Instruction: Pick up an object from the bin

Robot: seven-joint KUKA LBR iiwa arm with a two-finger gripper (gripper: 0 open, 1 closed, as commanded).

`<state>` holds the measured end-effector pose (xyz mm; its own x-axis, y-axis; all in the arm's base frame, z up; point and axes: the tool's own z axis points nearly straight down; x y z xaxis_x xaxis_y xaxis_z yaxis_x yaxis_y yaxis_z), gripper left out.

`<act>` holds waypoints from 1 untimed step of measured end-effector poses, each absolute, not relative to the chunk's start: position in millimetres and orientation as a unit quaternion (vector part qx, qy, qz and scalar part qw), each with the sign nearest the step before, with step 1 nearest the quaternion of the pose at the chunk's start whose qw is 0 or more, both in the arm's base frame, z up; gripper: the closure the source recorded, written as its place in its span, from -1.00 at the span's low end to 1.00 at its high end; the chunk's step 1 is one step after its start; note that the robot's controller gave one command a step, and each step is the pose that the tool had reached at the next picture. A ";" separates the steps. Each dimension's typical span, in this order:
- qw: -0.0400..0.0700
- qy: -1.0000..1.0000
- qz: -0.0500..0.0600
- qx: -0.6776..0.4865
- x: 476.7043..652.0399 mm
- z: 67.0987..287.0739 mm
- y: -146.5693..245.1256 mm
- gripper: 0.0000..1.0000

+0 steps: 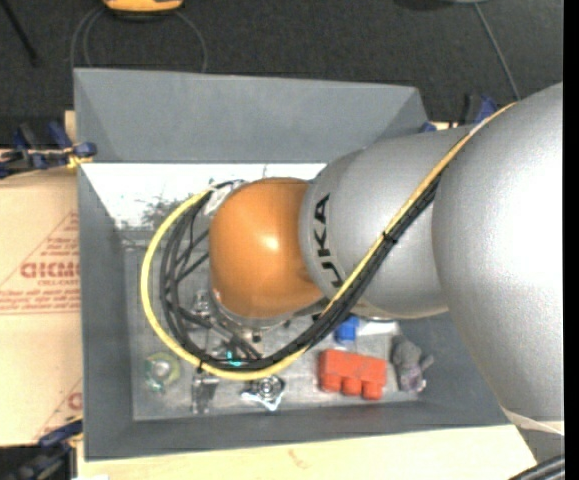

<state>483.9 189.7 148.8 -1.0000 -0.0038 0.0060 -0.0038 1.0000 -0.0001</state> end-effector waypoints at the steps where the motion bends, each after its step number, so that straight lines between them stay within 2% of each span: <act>1: -0.004 -0.977 -0.001 0.215 526.8 185.5 216.5 -1.00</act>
Offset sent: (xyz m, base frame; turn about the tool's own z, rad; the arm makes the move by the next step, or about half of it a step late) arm 0.0407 0.0267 0.0350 -0.4301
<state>526.8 216.5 185.5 -0.9075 -0.4200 -0.0071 -0.4200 0.9075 -0.0005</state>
